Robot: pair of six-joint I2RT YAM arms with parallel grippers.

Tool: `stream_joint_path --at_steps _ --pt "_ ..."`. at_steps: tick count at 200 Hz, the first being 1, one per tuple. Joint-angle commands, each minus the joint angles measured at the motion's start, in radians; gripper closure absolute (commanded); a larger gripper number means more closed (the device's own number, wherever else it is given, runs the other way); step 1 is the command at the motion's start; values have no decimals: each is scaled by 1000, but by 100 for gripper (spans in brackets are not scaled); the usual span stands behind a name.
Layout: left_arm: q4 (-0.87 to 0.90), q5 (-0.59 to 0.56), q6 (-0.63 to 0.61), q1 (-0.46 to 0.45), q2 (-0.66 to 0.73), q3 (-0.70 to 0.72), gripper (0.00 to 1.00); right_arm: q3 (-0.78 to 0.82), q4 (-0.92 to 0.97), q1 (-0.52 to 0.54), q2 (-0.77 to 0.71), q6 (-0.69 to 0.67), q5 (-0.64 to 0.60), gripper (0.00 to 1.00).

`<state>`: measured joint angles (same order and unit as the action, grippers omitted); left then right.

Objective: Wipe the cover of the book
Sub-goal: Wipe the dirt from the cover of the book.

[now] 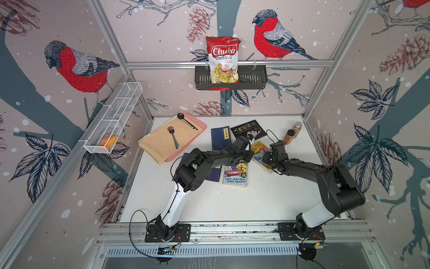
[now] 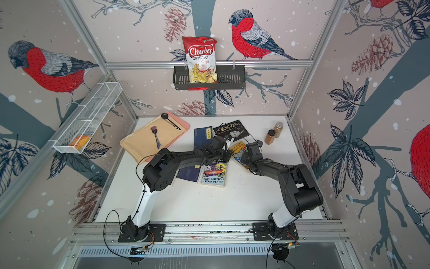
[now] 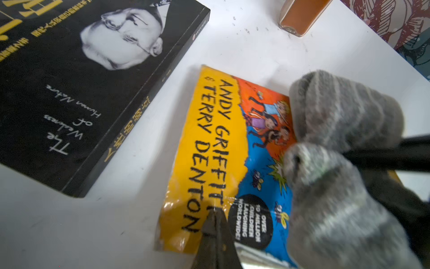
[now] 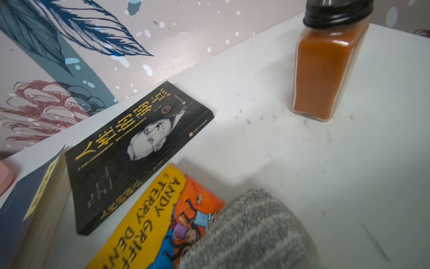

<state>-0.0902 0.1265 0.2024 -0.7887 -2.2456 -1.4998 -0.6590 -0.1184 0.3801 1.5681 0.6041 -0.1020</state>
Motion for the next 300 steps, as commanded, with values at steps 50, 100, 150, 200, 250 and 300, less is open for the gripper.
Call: stream_joint_path --at_steps 50,100,150,200,250,300 --pt "349 -31 -19 -2 -44 -8 100 -61 193 48 121 13 84 84" --pt "350 -39 -24 -12 -44 -10 100 -235 172 46 290 -16 120 85" --pt "357 -41 -26 -13 -42 -16 100 -27 169 42 132 -5 105 84" --pt "356 -45 -28 -12 -45 -16 100 136 306 57 -158 39 73 83" --pt "357 -42 -31 -12 -41 -25 100 185 320 68 -214 48 87 82" --pt "346 -16 -27 -12 -45 -39 100 117 129 30 -25 25 154 84"
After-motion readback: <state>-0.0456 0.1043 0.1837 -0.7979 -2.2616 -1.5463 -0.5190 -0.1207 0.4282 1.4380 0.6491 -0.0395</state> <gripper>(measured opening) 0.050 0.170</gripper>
